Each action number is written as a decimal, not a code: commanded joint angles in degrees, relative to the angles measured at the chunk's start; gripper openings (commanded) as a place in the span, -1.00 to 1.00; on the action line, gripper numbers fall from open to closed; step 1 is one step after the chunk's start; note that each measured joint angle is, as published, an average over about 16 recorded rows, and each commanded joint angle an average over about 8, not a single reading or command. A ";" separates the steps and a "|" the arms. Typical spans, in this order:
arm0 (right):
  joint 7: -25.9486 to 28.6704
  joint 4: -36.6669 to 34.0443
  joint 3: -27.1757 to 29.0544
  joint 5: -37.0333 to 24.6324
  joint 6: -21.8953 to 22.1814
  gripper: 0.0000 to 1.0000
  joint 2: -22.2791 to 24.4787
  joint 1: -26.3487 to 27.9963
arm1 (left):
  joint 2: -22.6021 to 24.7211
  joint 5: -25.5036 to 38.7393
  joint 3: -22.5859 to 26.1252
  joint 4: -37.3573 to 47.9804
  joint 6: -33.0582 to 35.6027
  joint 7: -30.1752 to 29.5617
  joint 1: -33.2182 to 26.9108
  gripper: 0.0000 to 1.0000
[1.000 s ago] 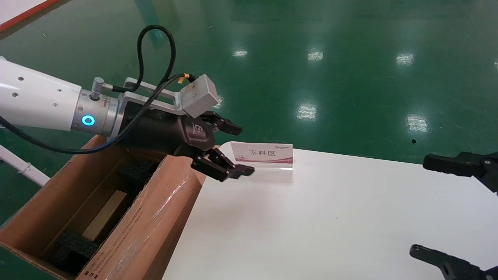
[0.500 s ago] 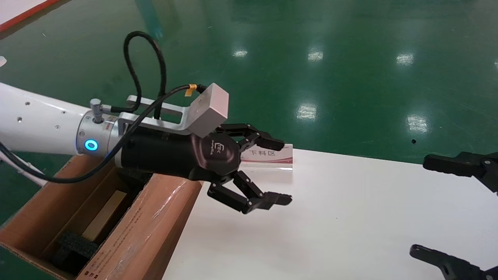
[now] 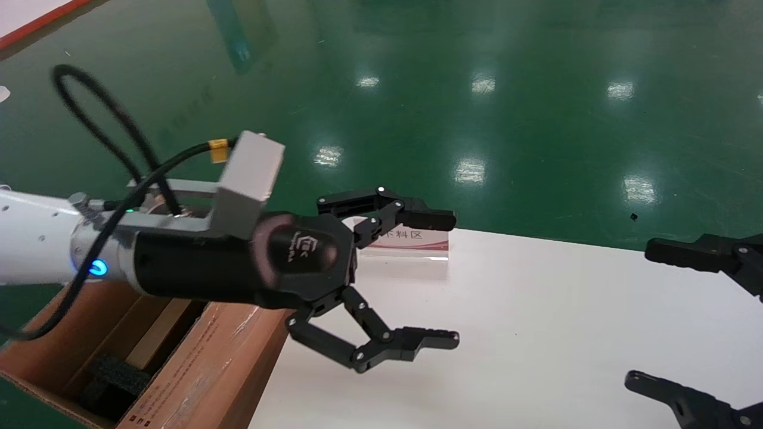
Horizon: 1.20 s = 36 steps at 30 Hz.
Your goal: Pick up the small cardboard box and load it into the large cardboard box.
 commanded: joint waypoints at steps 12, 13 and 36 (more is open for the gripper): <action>-0.01 -0.01 -0.01 0.02 0.02 -1.00 0.01 -0.01 | 0.76 -2.27 -6.83 -0.32 2.24 2.26 5.47 1.00; -0.01 -0.01 -0.01 0.02 0.02 -1.00 0.01 -0.01 | 0.74 -2.21 -6.63 -0.31 2.18 2.22 5.30 1.00; -0.01 -0.01 -0.01 0.02 0.02 1.00 0.01 -0.01 | 0.53 -1.50 -4.55 -0.22 1.52 1.82 3.66 1.00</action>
